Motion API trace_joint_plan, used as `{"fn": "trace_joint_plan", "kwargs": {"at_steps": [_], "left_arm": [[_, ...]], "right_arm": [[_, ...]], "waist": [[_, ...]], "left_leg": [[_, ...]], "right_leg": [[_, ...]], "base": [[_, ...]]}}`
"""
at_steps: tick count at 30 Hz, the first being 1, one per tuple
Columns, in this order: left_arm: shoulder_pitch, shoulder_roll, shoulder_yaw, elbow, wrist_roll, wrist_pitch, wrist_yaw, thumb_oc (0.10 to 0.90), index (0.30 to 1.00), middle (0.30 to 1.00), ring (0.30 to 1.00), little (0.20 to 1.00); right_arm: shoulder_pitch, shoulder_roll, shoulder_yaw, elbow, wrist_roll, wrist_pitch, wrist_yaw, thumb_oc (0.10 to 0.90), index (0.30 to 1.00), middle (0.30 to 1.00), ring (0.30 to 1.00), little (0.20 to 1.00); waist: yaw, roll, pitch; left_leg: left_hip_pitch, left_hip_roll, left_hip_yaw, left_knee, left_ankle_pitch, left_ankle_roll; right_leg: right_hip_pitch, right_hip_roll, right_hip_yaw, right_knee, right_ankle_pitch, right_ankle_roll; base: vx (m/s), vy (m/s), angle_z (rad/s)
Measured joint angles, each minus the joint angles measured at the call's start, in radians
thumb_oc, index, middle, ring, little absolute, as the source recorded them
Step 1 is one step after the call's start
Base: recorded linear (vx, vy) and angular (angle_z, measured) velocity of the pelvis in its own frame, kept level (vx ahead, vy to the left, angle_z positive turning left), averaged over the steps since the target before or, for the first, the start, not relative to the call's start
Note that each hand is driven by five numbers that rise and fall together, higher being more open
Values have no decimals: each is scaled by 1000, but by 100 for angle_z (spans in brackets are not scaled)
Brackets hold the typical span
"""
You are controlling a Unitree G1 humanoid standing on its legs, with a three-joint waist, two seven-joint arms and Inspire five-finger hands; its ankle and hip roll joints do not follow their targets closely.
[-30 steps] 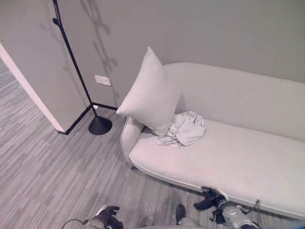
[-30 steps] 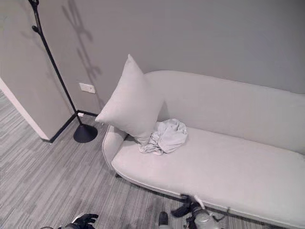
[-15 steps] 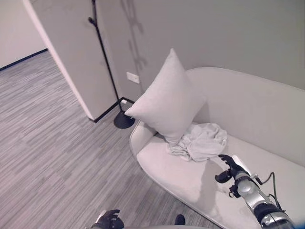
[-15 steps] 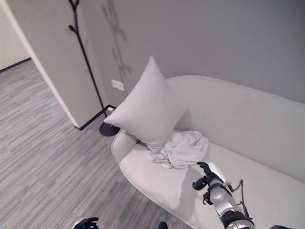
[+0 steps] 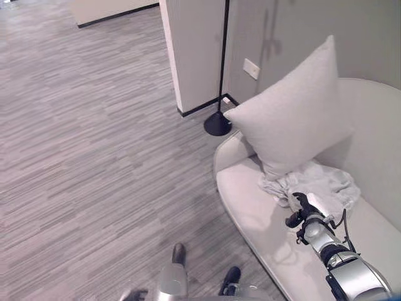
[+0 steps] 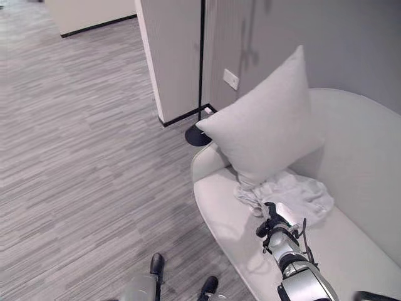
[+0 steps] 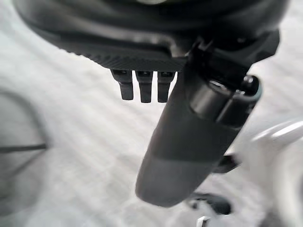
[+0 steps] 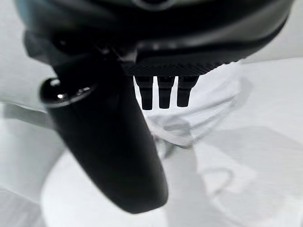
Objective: Hang the clothes on the sofa on the clothes rack.
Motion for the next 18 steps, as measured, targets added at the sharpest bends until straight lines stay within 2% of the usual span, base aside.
{"fn": "trace_joint_plan", "kwargs": {"at_steps": [2,3,5,6,8,9,10,13,14,18], "left_arm": [[14,-21,-25,-4,25,0,-1,800,900,900,900,900],[6,-20,-44,-24,55,-4,2,800,900,900,900,900],[-2,-12,-47,-47,78,-7,5,800,900,900,900,900],[-20,25,-128,-92,115,-12,10,800,900,900,900,900],[-36,40,-154,-116,132,-27,14,800,900,900,900,900],[-82,64,-184,-143,152,-31,37,800,900,900,900,900],[-105,65,-193,-149,160,-37,44,800,900,900,900,900],[-156,65,-159,-187,146,-68,55,800,900,900,900,900],[-155,64,-159,-189,146,-69,56,800,900,900,900,900],[-196,48,-170,-177,145,-71,100,800,900,900,900,900]], "right_arm": [[0,-17,-4,-7,-1,0,-11,800,900,900,900,900],[-3,-25,-3,-7,-4,0,-17,800,900,900,900,900],[-4,-19,0,-7,-4,0,-22,800,900,900,900,900],[-7,-3,37,-6,-38,8,-47,800,900,900,900,900],[-8,0,45,-9,-70,6,-71,800,900,900,900,900],[-26,7,49,32,-94,9,-102,800,900,900,900,900],[-34,5,48,46,-96,15,-106,800,900,900,900,900],[-64,1,50,74,-125,28,-161,800,900,900,900,900],[-64,2,54,74,-125,32,-161,800,900,900,900,900],[-122,-65,15,70,-164,95,-284,800,900,900,900,900]], "waist": [[0,27,-17],[0,36,-24],[9,21,-24],[14,-4,-41],[12,-8,-48],[20,-11,-48],[19,-5,-45],[24,40,-24],[25,40,-24],[17,47,12]], "left_leg": [[33,-5,5,-28,11,-1],[26,-9,21,-29,62,4],[26,-24,45,-21,56,16],[13,-56,67,-22,41,34],[-6,-65,80,-20,48,52],[-34,-92,79,-18,51,67],[-43,-98,77,-17,52,70],[-81,-116,65,-8,49,84],[-81,-115,64,-5,49,84],[-151,-112,58,18,43,81]], "right_leg": [[3,2,1,-24,9,4],[-11,-7,4,-23,19,18],[-12,-25,17,-30,22,22],[-33,-57,19,-44,33,34],[-44,-70,11,-43,39,39],[-66,-97,-3,-52,75,52],[-69,-102,-5,-59,82,60],[-95,-111,-21,-63,95,69],[-94,-111,-23,-63,95,68],[-153,-108,-19,-63,103,73]], "base": [[113,93,-6],[78,97,-9],[35,118,-23],[-33,99,-24],[-53,98,-8],[-75,95,10],[-95,88,12],[-56,83,12],[-53,106,11],[-52,42,1]]}}
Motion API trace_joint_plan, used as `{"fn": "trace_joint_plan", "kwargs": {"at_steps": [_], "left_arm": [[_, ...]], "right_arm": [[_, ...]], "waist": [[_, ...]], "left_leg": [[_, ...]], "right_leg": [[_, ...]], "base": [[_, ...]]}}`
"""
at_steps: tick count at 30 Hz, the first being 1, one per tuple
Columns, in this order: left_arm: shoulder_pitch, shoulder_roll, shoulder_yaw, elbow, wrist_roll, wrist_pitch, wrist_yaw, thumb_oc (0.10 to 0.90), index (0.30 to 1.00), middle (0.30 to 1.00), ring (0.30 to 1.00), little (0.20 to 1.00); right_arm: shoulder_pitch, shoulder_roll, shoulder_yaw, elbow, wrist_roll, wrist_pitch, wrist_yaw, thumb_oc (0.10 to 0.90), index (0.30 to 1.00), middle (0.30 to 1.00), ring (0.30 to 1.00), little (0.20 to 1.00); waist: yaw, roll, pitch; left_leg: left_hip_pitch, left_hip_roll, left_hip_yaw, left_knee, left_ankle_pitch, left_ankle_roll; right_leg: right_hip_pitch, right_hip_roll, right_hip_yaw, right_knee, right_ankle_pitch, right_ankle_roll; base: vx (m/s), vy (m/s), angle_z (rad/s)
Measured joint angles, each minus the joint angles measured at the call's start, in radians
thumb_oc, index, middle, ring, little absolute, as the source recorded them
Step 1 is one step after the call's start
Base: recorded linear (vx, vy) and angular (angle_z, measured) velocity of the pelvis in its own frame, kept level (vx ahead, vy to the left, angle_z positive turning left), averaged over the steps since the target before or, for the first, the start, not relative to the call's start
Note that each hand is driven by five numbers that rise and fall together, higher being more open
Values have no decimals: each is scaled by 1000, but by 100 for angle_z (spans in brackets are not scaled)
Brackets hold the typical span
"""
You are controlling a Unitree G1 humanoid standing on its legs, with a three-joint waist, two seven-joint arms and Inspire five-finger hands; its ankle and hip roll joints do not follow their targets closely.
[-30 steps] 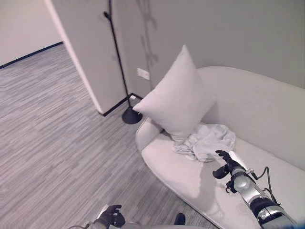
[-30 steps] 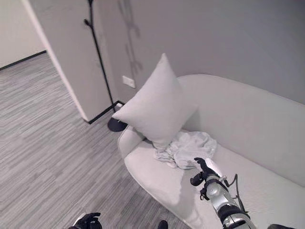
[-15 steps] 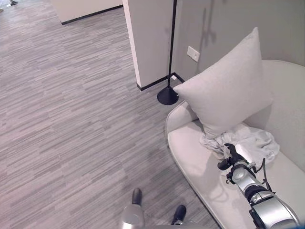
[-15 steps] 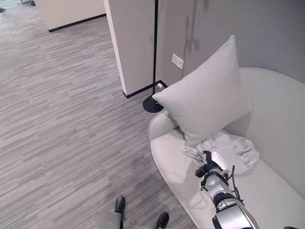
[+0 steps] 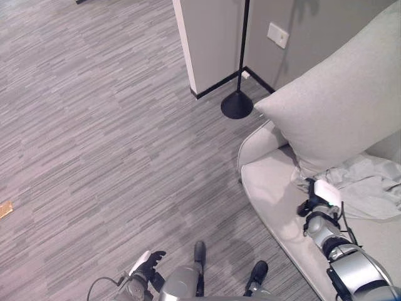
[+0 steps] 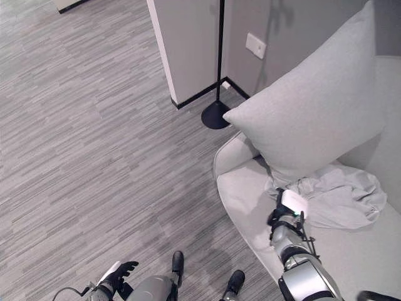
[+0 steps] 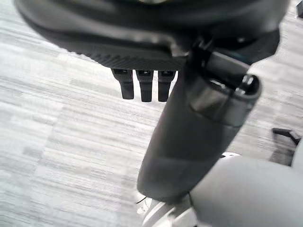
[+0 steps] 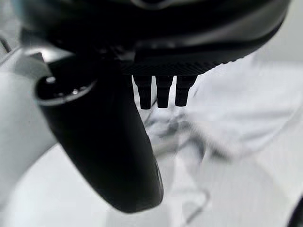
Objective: Hang the clothes on the sofa on the clothes rack.
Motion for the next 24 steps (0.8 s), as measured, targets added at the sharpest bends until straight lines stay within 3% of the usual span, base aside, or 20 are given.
{"fn": "trace_joint_plan", "kwargs": {"at_steps": [4,8,10,12,15,19,24], "left_arm": [[-6,4,-6,26,1,0,31,800,900,900,900,900],[-19,3,-7,38,1,2,35,800,900,900,900,900],[-27,8,-11,26,1,3,59,800,900,900,900,900],[-77,18,-27,13,1,3,71,800,900,900,900,900],[-100,22,-41,-16,1,-5,82,800,900,900,900,900],[-108,46,-89,-74,0,-20,89,800,900,900,900,900],[-100,45,-89,-109,-33,-27,98,800,900,900,900,900]], "right_arm": [[-48,-31,-26,-60,-3,57,-95,800,900,900,900,900],[-54,-46,-38,-61,-25,77,-116,800,900,900,900,900],[-35,-48,-86,-255,-50,114,-155,800,900,900,900,900],[-86,-58,-129,-306,-79,112,-218,800,900,900,900,900],[-131,-64,-104,-164,-57,114,-220,800,900,900,900,900],[-234,-67,-49,76,50,63,-199,800,900,900,900,900],[-266,-71,-17,104,171,5,-134,800,900,900,900,900]], "waist": [[-23,-30,49],[-37,-36,61],[-58,-49,78],[-67,-43,134],[-57,-33,153],[-39,-13,164],[-17,8,169]], "left_leg": [[-13,3,43,-6,1,1],[-11,3,53,-6,0,3],[-64,0,74,9,-4,4],[-99,7,90,30,-3,8],[-103,2,96,31,-2,12],[-126,1,96,32,-4,13],[-178,-2,102,64,-10,19]], "right_leg": [[-40,-4,45,-1,12,0],[-49,-1,51,0,15,-1],[-108,0,93,0,25,-3],[-145,1,104,0,52,-13],[-152,-5,115,-1,55,-14],[-176,-11,121,-6,49,-20],[-220,-12,134,-1,63,-10]], "base": [[-36,20,-31],[-63,19,-11],[-67,1,-32],[-14,6,-26],[-8,26,-6],[89,33,-1],[9,51,-5]]}}
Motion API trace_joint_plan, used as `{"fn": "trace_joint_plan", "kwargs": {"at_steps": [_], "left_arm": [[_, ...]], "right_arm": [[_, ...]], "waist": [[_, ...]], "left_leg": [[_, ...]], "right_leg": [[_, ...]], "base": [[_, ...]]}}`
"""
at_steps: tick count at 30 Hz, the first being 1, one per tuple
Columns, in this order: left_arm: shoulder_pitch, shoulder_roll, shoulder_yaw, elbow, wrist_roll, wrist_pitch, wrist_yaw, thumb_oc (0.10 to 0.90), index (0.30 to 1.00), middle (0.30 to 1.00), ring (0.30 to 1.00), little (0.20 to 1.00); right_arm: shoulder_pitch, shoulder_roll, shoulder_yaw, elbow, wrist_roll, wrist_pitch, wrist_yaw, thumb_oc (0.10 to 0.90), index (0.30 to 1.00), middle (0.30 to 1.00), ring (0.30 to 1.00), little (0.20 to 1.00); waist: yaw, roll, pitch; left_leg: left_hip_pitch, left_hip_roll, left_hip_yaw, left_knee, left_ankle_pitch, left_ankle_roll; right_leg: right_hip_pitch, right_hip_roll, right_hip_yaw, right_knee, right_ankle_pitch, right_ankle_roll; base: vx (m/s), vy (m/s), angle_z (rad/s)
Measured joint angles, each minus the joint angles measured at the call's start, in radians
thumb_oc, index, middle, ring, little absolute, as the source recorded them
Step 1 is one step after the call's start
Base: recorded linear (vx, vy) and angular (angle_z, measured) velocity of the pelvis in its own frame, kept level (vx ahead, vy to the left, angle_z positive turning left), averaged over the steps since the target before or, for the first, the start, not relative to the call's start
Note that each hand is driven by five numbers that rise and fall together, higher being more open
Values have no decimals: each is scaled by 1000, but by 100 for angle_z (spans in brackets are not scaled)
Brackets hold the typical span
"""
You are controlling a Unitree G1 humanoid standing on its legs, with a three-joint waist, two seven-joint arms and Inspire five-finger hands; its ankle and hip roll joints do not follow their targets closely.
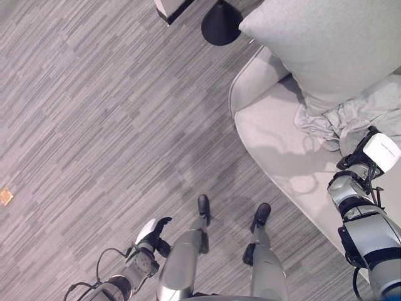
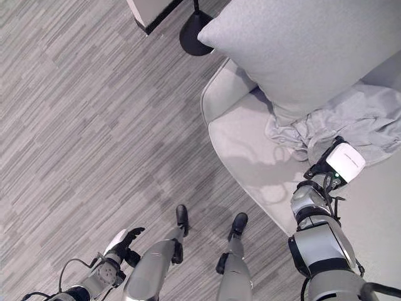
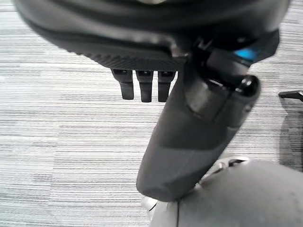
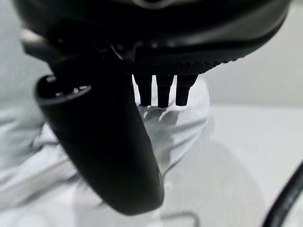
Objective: Hang the clothes on the sofa on the clothes rack.
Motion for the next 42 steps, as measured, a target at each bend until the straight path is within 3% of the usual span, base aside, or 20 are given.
{"fn": "trace_joint_plan", "kwargs": {"at_steps": [5,6,7,11,16,24,31,34,39,41,42], "left_arm": [[0,-5,12,0,-33,-2,4,800,900,900,900,900],[-1,-5,12,-1,-36,-4,5,800,900,900,900,900],[-1,-5,12,-5,-36,-8,5,800,900,900,900,900],[-7,-2,17,-13,-37,-12,3,800,900,900,900,900],[-6,10,33,-13,-37,-11,3,800,900,900,900,900],[-13,41,54,-23,-36,-13,17,800,900,900,900,900],[-15,66,54,11,-31,-13,21,800,900,900,900,900],[-15,63,53,41,-29,-13,21,800,900,900,900,900],[-7,56,72,68,-26,-5,15,800,900,900,900,900],[36,57,126,31,7,9,8,800,900,900,900,900],[40,57,129,32,12,12,7,800,900,900,900,900]], "right_arm": [[-39,2,12,44,69,-16,40,800,900,900,900,900],[-63,1,20,65,90,-20,61,744,815,815,815,815],[-84,-2,21,75,121,-31,84,400,300,300,300,300],[-110,-8,50,75,192,-49,143,400,300,300,300,300],[-99,12,69,52,233,-81,198,400,300,300,300,300],[61,198,49,-18,274,-147,239,400,300,300,300,300],[159,289,30,-28,306,-165,266,400,300,300,300,300],[200,303,-18,-54,411,-189,287,400,300,300,300,300],[303,365,-125,-206,768,-236,372,400,300,300,300,300],[458,392,-133,-479,936,-275,419,400,300,300,300,300],[466,402,-114,-500,958,-301,444,400,300,300,300,300]], "waist": [[6,1,-1],[7,1,-1],[5,1,-1],[1,0,0],[-14,-25,-3],[-39,-78,-17],[-60,-134,-48],[-62,-139,-50],[-71,-149,-61],[-83,-153,-65],[-90,-155,-69]], "left_leg": [[-26,-9,-7,35,-7,6],[-31,-9,-7,34,-10,6],[-41,-8,-7,34,-11,7],[-66,-14,-5,34,-13,10],[-63,-12,-1,36,-14,11],[-38,-8,-2,49,-15,10],[-21,-8,-2,54,-19,5],[13,-9,0,50,-20,4],[78,-1,5,40,-22,-1],[120,1,8,24,-19,-3],[133,3,10,21,-20,-6]], "right_leg": [[-9,-9,3,0,1,0],[-17,-10,8,0,4,4],[-29,-12,12,0,7,7],[-56,-17,16,0,22,10],[-56,-15,22,0,27,11],[-26,-9,21,0,29,7],[-7,-14,21,0,25,4],[24,-15,21,0,24,2],[79,-5,20,0,23,2],[112,-1,22,0,20,-2],[122,0,24,0,18,-4]], "base": [[5,17,0],[0,23,-6],[-3,18,-5],[0,0,0],[8,-6,-2],[-6,-49,0],[-28,-57,1],[-51,-50,-3],[4,-37,-4],[28,-36,-9],[100,-60,-11]]}}
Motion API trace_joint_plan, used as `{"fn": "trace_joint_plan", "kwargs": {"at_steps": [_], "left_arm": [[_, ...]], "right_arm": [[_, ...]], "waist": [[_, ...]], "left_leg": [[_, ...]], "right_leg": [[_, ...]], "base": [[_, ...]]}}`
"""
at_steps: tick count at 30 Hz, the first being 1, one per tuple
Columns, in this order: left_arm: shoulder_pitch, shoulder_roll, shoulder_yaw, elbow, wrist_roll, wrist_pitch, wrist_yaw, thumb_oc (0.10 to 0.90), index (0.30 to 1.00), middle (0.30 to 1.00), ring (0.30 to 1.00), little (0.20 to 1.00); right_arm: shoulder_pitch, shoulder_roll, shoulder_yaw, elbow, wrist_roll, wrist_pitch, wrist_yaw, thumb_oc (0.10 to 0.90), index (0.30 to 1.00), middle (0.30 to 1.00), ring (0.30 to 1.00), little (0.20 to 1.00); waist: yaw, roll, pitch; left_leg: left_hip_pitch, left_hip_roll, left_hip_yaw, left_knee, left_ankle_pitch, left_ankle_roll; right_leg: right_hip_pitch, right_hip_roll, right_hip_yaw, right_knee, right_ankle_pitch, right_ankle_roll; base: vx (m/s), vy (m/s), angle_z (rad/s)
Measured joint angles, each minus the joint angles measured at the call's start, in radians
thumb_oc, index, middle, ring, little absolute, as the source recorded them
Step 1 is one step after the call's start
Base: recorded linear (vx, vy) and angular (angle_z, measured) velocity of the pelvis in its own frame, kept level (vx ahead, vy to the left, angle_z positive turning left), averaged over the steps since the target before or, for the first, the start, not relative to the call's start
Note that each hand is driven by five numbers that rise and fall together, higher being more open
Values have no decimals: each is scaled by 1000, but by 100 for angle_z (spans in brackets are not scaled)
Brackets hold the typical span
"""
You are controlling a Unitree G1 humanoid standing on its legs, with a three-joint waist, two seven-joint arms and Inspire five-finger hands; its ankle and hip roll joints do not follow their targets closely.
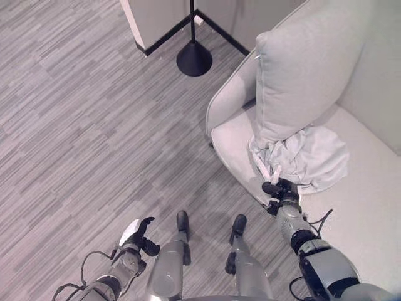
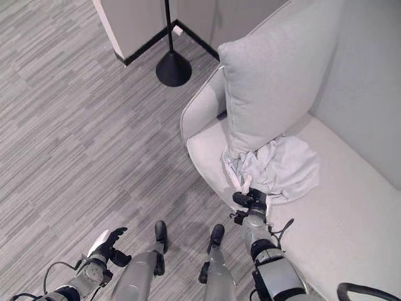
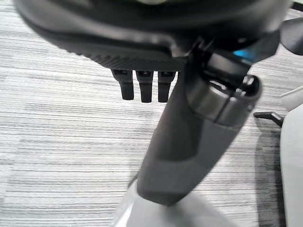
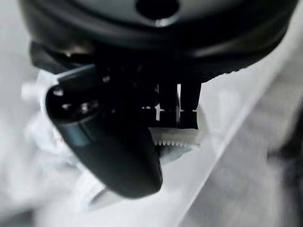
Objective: Hang the clothes on the sofa on the clothes rack.
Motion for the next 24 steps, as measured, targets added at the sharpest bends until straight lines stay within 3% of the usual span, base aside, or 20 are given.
{"fn": "trace_joint_plan", "kwargs": {"at_steps": [3,6,10,16,20,24], "left_arm": [[80,7,50,-112,1,12,-12,800,900,900,900,900],[123,6,44,-129,2,15,-31,800,900,900,900,900],[136,5,52,-164,0,20,-48,800,900,900,900,900],[182,-28,121,-315,-77,42,-84,800,900,900,900,900],[212,-24,135,-491,-186,48,-108,800,900,900,900,900],[218,-21,138,-609,-288,60,-121,800,900,900,900,900]], "right_arm": [[160,4,-13,-263,167,-5,53,400,300,300,300,300],[197,-28,-17,-312,217,-21,71,400,300,300,300,300],[190,-87,-61,-406,217,-30,73,400,300,300,300,300],[192,-163,-62,-614,214,-22,60,400,300,300,300,300],[189,-201,-59,-757,212,-22,55,400,300,300,300,300],[85,-226,-41,-829,210,-38,54,400,300,300,300,300]], "waist": [[3,-2,-19],[-4,-9,-91],[-10,2,-107],[-17,53,-131],[1,62,-139],[4,65,-162]], "left_leg": [[107,0,1,-79,16,-17],[144,5,2,-111,18,-28],[175,7,-2,-133,33,-22],[234,14,-20,-151,43,-24],[271,27,-22,-152,40,-32],[277,39,-24,-152,30,-42]], "right_leg": [[71,10,-3,-1,-23,-1],[94,12,-5,-5,-45,7],[119,17,-10,-5,-45,7],[180,32,-27,-5,-52,3],[218,41,-29,-5,-61,0],[224,48,-32,-5,-75,-6]], "base": [[50,-21,-3],[5,-10,-1],[11,-10,1],[24,-4,7],[1,-1,2],[0,0,0]]}}
